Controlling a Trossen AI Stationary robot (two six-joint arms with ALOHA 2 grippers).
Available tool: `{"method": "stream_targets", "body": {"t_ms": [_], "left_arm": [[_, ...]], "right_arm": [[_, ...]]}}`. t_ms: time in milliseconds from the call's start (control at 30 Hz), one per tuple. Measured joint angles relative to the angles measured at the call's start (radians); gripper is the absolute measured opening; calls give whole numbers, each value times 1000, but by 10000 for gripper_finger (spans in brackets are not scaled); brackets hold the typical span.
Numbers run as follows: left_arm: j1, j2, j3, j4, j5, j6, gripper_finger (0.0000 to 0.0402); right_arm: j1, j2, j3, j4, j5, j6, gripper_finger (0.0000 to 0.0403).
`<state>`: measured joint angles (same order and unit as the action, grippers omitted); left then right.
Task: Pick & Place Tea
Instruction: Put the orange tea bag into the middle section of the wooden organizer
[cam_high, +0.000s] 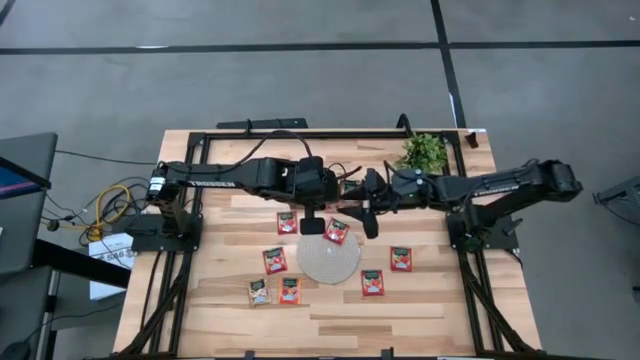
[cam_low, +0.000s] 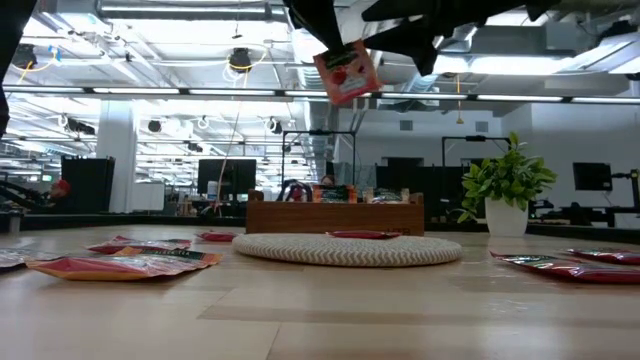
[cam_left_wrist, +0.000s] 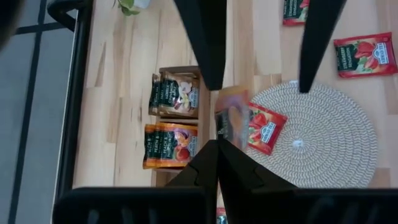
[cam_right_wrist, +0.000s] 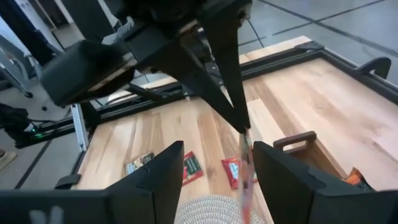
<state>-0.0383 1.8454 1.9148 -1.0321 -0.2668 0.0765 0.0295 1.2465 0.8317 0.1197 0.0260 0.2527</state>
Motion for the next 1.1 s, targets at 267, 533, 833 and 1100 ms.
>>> {"method": "stream_targets", "body": {"t_ms": [267, 533, 833, 1100], "left_arm": [[0, 0, 0, 10, 0, 7, 0], [0, 0, 0, 10, 0, 7, 0], [0, 0, 0, 13, 0, 17, 0], [0, -1, 0, 30, 5, 17, 0]], "right_arm": [[-21, 19, 13, 1, -5, -1, 183], [-33, 16, 13, -39, -5, -18, 183], [-45, 16, 13, -53, -5, -26, 180], [-82, 16, 13, -53, -53, -26, 165]]}}
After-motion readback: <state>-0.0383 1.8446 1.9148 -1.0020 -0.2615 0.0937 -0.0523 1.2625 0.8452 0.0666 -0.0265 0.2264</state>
